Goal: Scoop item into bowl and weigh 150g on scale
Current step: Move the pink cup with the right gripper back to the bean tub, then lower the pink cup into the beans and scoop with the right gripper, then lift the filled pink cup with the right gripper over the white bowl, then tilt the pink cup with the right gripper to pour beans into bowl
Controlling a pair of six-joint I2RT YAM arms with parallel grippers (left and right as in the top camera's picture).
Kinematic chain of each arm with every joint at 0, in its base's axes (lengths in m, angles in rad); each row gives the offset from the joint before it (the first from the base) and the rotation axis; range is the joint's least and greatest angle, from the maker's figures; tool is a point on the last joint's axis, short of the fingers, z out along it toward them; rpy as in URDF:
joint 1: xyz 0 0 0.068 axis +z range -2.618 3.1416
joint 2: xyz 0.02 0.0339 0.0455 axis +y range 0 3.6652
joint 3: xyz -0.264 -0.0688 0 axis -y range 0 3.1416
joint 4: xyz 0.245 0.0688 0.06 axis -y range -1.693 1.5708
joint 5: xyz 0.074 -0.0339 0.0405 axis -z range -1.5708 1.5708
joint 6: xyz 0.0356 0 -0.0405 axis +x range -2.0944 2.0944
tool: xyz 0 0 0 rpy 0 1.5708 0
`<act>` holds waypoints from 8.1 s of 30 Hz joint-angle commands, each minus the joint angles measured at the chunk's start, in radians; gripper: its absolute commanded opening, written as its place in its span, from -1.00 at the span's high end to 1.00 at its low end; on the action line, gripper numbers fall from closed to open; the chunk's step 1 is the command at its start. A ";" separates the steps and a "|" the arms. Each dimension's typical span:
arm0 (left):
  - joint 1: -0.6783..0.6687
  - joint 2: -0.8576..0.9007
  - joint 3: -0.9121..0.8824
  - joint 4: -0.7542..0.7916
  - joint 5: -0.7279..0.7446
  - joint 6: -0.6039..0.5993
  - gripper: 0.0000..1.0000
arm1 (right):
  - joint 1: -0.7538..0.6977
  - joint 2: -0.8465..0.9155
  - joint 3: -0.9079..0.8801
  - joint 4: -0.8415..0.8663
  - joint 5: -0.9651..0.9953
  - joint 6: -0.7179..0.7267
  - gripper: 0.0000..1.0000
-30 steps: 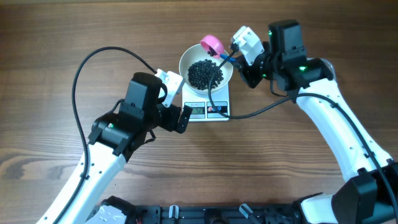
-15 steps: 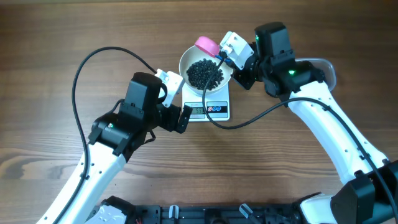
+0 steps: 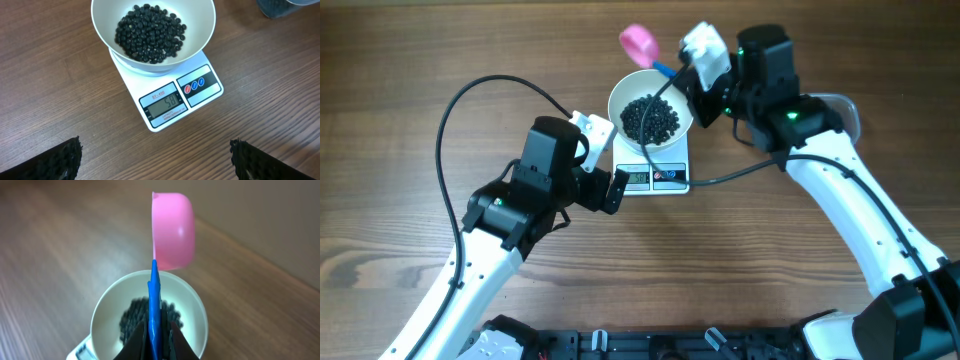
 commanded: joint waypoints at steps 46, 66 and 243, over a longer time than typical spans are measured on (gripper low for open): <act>0.006 0.005 0.018 0.003 0.001 0.019 -1.00 | -0.541 0.070 0.012 -0.564 0.435 -0.166 0.91; 0.006 0.005 0.018 0.003 0.001 0.019 -1.00 | -0.541 0.125 0.012 -0.603 0.193 -0.163 0.91; 0.006 0.005 0.018 0.003 0.001 0.019 -1.00 | -0.064 0.120 0.012 -0.210 -0.024 -0.219 0.91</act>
